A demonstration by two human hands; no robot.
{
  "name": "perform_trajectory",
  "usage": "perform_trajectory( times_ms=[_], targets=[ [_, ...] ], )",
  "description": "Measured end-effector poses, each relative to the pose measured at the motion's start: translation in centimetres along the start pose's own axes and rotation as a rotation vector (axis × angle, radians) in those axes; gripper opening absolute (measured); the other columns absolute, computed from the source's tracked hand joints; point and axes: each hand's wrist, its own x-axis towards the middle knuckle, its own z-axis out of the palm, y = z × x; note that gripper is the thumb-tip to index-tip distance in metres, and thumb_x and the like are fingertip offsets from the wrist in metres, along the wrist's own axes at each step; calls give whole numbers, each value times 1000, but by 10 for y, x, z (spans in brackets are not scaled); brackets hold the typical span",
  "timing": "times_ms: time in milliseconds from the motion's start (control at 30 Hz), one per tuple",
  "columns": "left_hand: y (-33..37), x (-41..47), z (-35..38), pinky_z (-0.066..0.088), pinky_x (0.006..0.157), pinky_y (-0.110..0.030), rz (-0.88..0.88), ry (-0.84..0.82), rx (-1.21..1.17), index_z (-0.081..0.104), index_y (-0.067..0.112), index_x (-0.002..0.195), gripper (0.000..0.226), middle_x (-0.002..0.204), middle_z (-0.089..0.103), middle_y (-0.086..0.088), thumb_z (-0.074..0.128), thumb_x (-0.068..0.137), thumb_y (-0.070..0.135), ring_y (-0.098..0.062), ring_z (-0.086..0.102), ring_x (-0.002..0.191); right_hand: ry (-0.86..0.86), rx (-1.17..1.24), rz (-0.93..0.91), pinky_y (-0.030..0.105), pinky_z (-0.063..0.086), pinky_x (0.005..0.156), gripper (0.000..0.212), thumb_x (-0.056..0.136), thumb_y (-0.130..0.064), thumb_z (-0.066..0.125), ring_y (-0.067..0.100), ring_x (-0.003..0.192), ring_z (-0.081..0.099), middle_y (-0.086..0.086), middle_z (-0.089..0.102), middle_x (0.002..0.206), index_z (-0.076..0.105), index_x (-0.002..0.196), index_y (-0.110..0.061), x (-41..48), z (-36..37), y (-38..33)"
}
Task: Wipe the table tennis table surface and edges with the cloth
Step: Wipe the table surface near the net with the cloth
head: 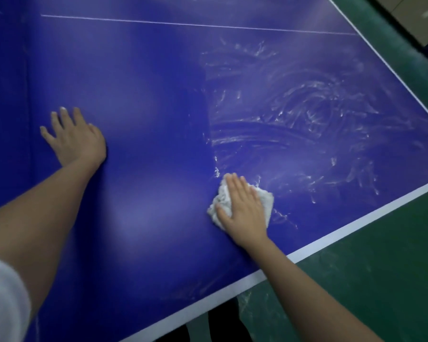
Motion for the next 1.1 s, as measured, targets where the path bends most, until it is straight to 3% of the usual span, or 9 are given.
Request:
perform_trajectory(
  times_ms=[133,300,433,633,733,867,933,1000,1100],
  targets=[
    [0,0,0,5,115,-55,-3,-6,1,26,6,145,49,155,19,-15,29,99,22,-31,11,144,30,3,108,28,-6,116,66,96,-49,29,14,146,2,-2,10,159,9,151,-19,1,1,2],
    [-2,-1,0,6,114,-56,21,-1,-20,31,10,142,46,154,21,-16,32,97,21,-32,13,143,-11,-20,-99,28,-9,116,67,94,-51,25,12,145,-2,-7,7,157,13,151,-19,-24,13,-26],
    [-5,-4,3,7,112,-59,43,-6,-2,36,13,140,44,152,26,-15,33,97,20,-34,15,142,-31,10,-131,28,-10,116,68,93,-56,22,8,144,-8,-12,2,155,10,152,-23,-23,17,-21],
    [14,-9,-13,10,113,-57,-11,-131,98,28,17,146,47,155,22,-10,30,100,22,-30,13,144,-26,27,-199,25,-9,115,68,92,-58,20,10,145,4,-12,6,154,14,150,-23,28,3,5],
    [36,-31,-17,19,111,-52,120,-143,85,36,10,142,45,152,29,-12,37,98,21,-29,22,141,13,-8,-111,21,-18,111,67,94,-55,24,6,145,-5,-12,0,157,6,151,-25,70,-10,24],
    [78,-62,-2,17,113,-42,269,-203,71,30,15,145,48,155,23,-5,33,99,28,-20,18,143,-2,13,13,29,-7,116,69,95,-50,27,14,146,-2,-2,3,160,2,151,-19,93,-20,20],
    [98,-65,7,12,115,-41,267,-221,71,22,18,148,50,157,17,-2,28,100,30,-17,12,145,-37,15,-217,33,15,116,69,89,-46,34,23,141,27,9,26,153,22,149,-14,81,-18,8],
    [116,-61,14,8,115,-41,235,-231,56,17,20,150,51,158,13,0,26,101,31,-16,7,146,-149,-70,-569,34,34,105,64,80,-48,37,18,121,53,1,53,134,48,136,-19,66,-12,0],
    [135,-43,22,6,116,-42,175,-215,41,14,20,150,52,159,8,0,25,101,31,-16,5,146,-228,-272,-867,32,31,107,48,97,-38,22,6,127,47,-14,51,138,47,137,-29,72,-9,11]
  ],
)
